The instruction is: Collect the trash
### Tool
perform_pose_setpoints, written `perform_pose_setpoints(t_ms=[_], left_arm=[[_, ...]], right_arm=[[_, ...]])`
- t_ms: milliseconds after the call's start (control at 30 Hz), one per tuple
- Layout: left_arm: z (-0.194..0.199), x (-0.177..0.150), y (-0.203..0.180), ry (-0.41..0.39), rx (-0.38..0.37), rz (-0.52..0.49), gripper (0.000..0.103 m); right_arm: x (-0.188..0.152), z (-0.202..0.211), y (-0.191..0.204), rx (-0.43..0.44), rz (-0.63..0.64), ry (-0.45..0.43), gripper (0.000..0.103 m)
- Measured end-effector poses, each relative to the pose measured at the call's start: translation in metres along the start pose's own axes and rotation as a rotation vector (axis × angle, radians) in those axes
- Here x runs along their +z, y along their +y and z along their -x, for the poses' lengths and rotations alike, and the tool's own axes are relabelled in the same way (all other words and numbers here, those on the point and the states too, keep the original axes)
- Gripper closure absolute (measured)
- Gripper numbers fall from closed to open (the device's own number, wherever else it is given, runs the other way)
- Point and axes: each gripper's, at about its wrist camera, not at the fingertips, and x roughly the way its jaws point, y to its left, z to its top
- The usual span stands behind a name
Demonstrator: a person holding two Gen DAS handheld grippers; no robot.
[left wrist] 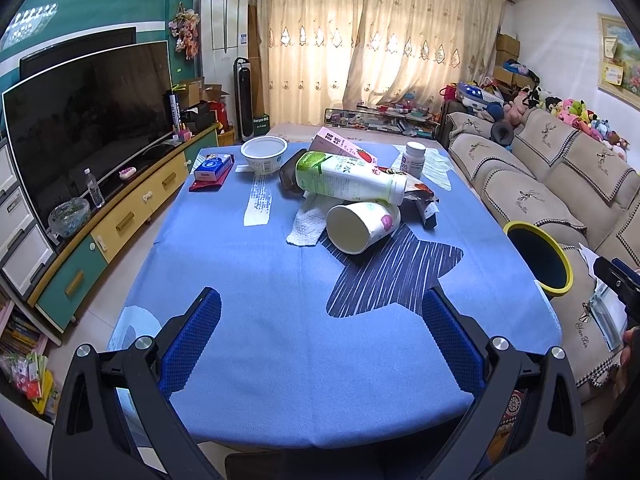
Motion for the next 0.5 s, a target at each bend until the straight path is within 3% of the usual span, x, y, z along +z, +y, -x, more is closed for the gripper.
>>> perform_pose_setpoints(t_ms=[500], left_arm=[[-0.0040, -0.0006, -0.0009, 0.009, -0.003, -0.001, 0.004]], right_arm=[[0.0005, -0.0022, 0.0026, -0.002, -0.001, 0.005, 0.006]])
